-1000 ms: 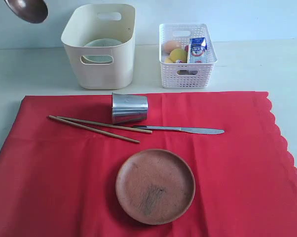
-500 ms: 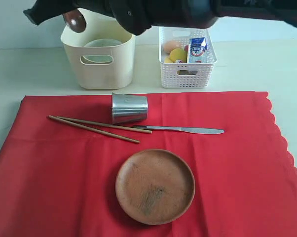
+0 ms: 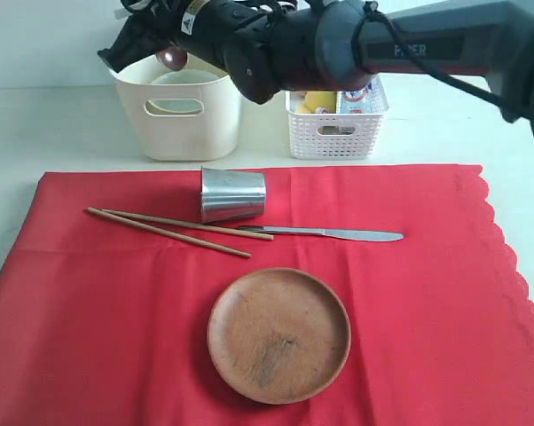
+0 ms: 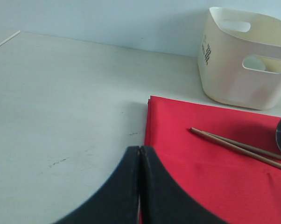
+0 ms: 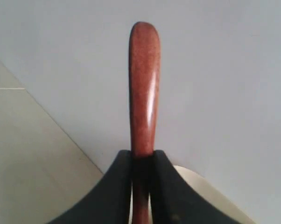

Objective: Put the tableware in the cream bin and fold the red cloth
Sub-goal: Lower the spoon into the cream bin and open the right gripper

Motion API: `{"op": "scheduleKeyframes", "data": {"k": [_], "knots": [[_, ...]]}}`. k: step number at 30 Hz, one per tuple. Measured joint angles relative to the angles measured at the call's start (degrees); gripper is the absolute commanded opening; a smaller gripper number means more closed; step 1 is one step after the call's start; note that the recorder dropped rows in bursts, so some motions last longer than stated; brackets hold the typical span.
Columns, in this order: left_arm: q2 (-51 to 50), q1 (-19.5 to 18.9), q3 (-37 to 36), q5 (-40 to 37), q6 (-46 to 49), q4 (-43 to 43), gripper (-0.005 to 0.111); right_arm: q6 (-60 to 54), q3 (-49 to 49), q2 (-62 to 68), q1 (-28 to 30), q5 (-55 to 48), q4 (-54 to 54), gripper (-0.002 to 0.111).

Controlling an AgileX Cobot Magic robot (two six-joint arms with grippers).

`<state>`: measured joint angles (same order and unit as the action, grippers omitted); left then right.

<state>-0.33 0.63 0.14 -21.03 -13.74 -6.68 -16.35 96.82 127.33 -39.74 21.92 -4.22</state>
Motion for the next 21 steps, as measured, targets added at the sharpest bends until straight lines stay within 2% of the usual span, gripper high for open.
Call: {"op": "scheduleKeyframes", "data": {"k": [10, 13, 15, 17, 19, 21], "knots": [[0.0, 0.0, 0.0, 0.0, 0.0, 0.0, 0.000, -4.3, 0.0, 4.2, 0.7, 2.8, 1.0, 0.000], [0.0, 0.0, 0.0, 0.0, 0.0, 0.0, 0.000, -5.8, 0.0, 5.7, 1.3, 3.3, 5.0, 0.003], [0.0, 0.0, 0.0, 0.0, 0.0, 0.0, 0.000, -6.4, 0.0, 6.3, 1.9, 3.3, 9.2, 0.015], [0.0, 0.0, 0.0, 0.0, 0.0, 0.0, 0.000, -6.5, 0.0, 6.4, 2.5, 3.4, 11.3, 0.037], [0.0, 0.0, 0.0, 0.0, 0.0, 0.0, 0.000, -6.5, 0.0, 6.4, 2.6, 3.7, 11.9, 0.045], [0.0, 0.0, 0.0, 0.0, 0.0, 0.0, 0.000, -6.5, 0.0, 6.4, 2.6, 3.8, 12.0, 0.046]]}}
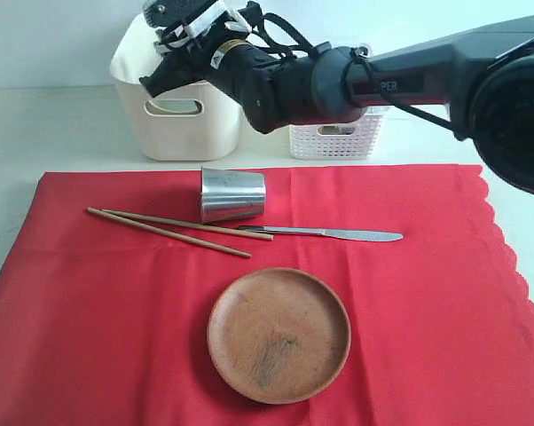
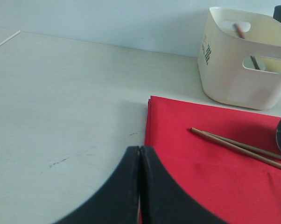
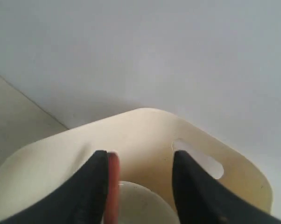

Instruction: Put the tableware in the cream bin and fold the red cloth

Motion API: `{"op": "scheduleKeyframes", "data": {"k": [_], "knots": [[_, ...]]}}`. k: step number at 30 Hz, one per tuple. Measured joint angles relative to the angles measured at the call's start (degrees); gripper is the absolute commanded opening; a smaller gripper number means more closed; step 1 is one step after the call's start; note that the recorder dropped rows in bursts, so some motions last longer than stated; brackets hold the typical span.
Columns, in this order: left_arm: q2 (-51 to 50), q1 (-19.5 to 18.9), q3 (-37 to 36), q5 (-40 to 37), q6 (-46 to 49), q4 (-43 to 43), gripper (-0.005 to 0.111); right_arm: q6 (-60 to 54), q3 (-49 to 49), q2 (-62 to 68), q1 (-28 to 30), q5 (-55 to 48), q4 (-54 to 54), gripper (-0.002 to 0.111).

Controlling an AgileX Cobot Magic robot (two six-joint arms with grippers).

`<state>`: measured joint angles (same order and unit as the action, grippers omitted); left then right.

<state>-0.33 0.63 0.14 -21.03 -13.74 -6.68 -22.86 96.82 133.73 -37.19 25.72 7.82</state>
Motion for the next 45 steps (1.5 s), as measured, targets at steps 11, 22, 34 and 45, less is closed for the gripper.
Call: {"op": "scheduleKeyframes", "data": {"k": [11, 22, 34, 45], "knots": [[0.0, 0.0, 0.0, 0.0, 0.0, 0.0, 0.000, 0.2, 0.0, -8.3, 0.0, -9.1, 5.4, 0.046], [0.0, 0.0, 0.0, 0.0, 0.0, 0.0, 0.000, 3.8, 0.0, -18.6, 0.0, -35.3, 7.2, 0.046], [0.0, 0.0, 0.0, 0.0, 0.0, 0.0, 0.000, 6.4, 0.0, -25.4, 0.0, -62.8, 4.8, 0.046], [0.0, 0.0, 0.0, 0.0, 0.0, 0.0, 0.000, 14.1, 0.0, -25.6, 0.0, -75.7, -5.1, 0.038]]}}
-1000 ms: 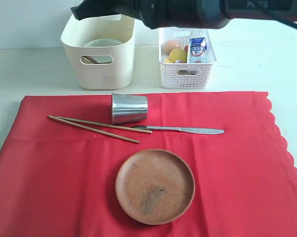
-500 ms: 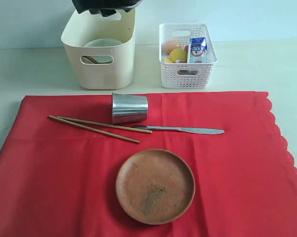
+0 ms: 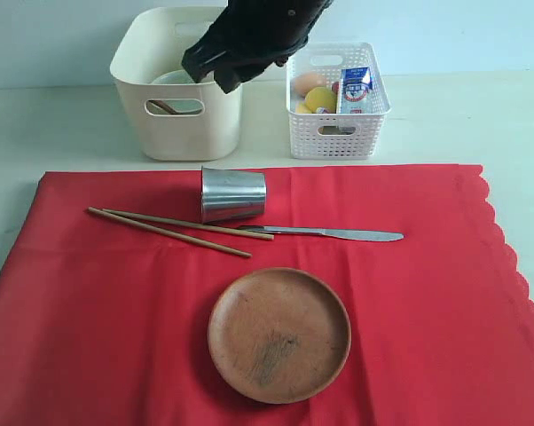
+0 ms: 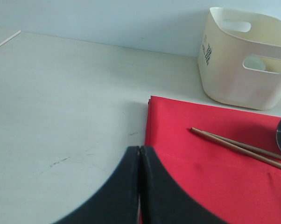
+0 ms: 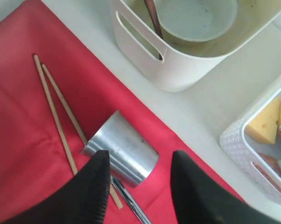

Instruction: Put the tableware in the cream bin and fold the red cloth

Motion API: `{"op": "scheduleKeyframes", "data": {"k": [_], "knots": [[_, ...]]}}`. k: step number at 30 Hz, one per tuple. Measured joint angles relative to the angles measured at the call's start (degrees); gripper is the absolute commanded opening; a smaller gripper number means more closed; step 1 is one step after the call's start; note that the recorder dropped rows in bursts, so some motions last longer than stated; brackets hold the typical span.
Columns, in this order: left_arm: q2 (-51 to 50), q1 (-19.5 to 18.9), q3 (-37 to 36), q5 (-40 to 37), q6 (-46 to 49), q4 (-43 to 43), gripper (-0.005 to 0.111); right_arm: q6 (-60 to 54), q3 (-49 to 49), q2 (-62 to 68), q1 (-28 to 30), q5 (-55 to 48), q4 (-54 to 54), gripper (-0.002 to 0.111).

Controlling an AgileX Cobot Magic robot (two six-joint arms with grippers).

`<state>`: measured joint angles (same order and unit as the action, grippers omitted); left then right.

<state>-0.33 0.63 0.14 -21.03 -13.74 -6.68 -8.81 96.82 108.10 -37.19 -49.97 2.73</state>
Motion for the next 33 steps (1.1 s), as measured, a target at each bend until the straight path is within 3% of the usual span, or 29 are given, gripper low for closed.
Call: {"op": "scheduleKeyframes", "data": {"k": [8, 21, 27, 33], "knots": [[0.0, 0.0, 0.0, 0.0, 0.0, 0.0, 0.000, 0.5, 0.0, 0.0, 0.0, -0.4, -2.2, 0.000], [0.0, 0.0, 0.0, 0.0, 0.0, 0.0, 0.000, 0.5, 0.0, -1.3, 0.0, -2.2, -2.7, 0.000], [0.0, 0.0, 0.3, -0.3, 0.0, 0.0, 0.000, 1.3, 0.0, -4.7, 0.0, -2.8, -10.0, 0.000], [-3.9, 0.0, 7.2, -0.6, 0.0, 0.0, 0.000, 2.8, 0.0, -7.4, 0.0, -2.8, -12.6, 0.000]]}}
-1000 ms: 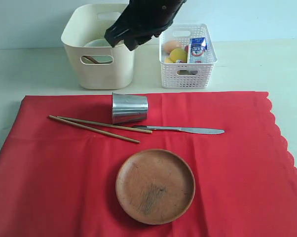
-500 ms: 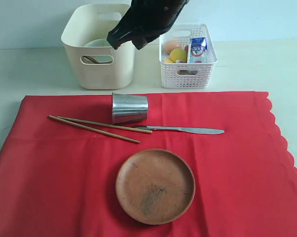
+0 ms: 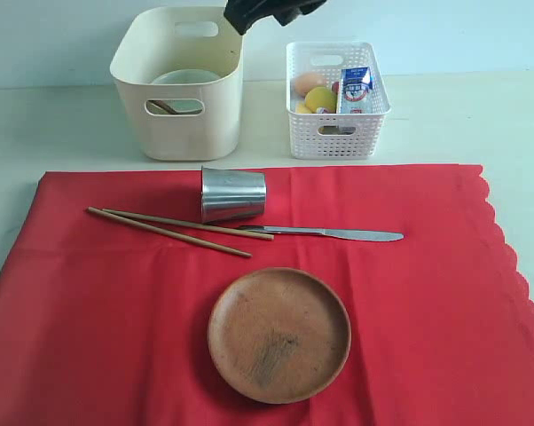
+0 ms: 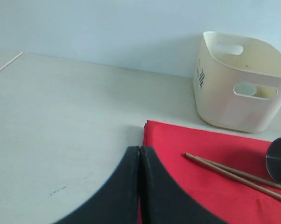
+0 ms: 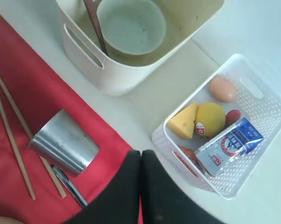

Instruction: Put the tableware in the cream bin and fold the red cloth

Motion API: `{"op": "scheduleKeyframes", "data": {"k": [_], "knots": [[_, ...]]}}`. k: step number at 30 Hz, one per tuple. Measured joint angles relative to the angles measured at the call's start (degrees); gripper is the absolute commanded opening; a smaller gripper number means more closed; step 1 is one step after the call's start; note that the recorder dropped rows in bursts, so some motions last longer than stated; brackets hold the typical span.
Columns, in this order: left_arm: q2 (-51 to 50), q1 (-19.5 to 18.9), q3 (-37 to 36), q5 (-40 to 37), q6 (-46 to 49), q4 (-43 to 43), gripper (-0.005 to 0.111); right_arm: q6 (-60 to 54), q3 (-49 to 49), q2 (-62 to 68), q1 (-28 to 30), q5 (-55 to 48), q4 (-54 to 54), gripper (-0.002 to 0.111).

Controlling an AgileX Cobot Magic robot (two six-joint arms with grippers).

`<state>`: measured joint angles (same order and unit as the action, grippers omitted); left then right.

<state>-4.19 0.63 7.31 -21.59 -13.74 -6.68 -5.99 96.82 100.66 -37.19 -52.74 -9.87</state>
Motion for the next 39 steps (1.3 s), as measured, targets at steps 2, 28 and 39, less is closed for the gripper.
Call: {"op": "scheduleKeyframes", "data": {"k": [2, 28, 39], "knots": [[-2.3, 0.0, 2.5, 0.0, 0.0, 0.0, 0.000, 0.5, 0.0, -0.6, 0.0, 0.0, -0.4, 0.000], [-32.9, 0.9, 32.7, 0.1, 0.0, 0.0, 0.000, 1.3, -0.2, -12.0, 0.0, -1.7, -3.6, 0.000], [-43.8, 9.6, 40.7, 0.1, 0.0, -0.2, 0.000, 5.3, -12.3, -22.1, 0.0, -0.5, -8.0, 0.000]]}}
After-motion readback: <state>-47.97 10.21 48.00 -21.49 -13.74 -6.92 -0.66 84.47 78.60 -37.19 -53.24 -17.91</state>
